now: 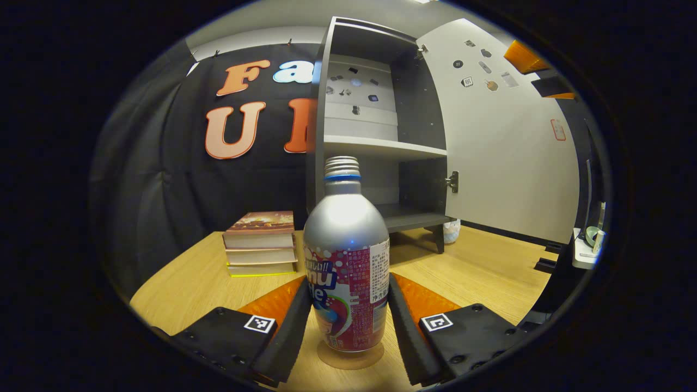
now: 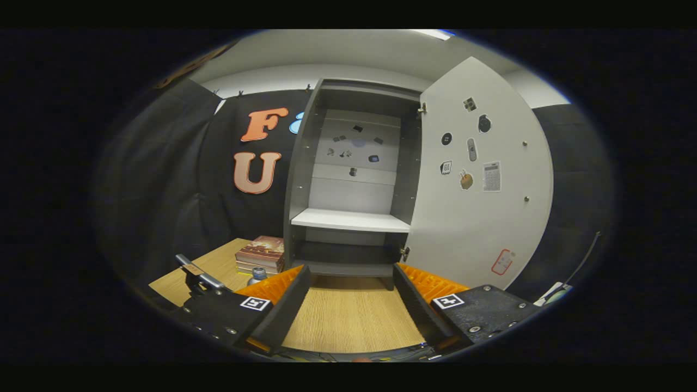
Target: Open the cabinet door with the right hand, grasp the bottle in the cabinet with the left hand and place it on the coaster, then close the cabinet door with the right hand.
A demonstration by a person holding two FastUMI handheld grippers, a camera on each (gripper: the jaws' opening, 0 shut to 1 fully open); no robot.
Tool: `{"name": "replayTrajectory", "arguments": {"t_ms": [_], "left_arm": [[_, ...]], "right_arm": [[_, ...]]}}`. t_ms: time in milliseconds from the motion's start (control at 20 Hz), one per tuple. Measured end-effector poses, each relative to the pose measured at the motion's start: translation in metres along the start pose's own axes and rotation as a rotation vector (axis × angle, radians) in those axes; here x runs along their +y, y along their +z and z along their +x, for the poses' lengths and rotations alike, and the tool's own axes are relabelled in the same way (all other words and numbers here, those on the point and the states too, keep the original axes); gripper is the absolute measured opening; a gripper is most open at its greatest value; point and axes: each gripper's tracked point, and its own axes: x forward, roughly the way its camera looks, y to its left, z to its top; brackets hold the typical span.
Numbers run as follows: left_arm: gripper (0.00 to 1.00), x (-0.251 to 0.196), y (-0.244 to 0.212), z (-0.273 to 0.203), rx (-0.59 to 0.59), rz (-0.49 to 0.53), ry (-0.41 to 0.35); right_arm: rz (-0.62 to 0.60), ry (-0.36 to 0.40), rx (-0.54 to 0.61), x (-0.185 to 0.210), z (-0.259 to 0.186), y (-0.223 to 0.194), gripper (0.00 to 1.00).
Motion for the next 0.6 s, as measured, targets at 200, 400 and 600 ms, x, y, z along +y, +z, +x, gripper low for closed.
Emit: {"name": "replayTrajectory", "arguments": {"t_ms": [200,400,600], "left_arm": [[0.82,-0.005,-0.026,0.005,0.052,0.044,-0.002],[0.82,-0.002,-0.036,0.005,0.064,0.059,0.002],[0.82,-0.002,-0.037,0.005,0.056,0.087,0.009]], "right_arm": [[-0.002,0.009,0.016,0.001,-0.003,-0.002,0.93],[-0.003,0.025,0.024,0.003,-0.003,-0.005,0.93],[0.013,0.036,0.037,0.006,-0.006,-0.007,0.93]]}}
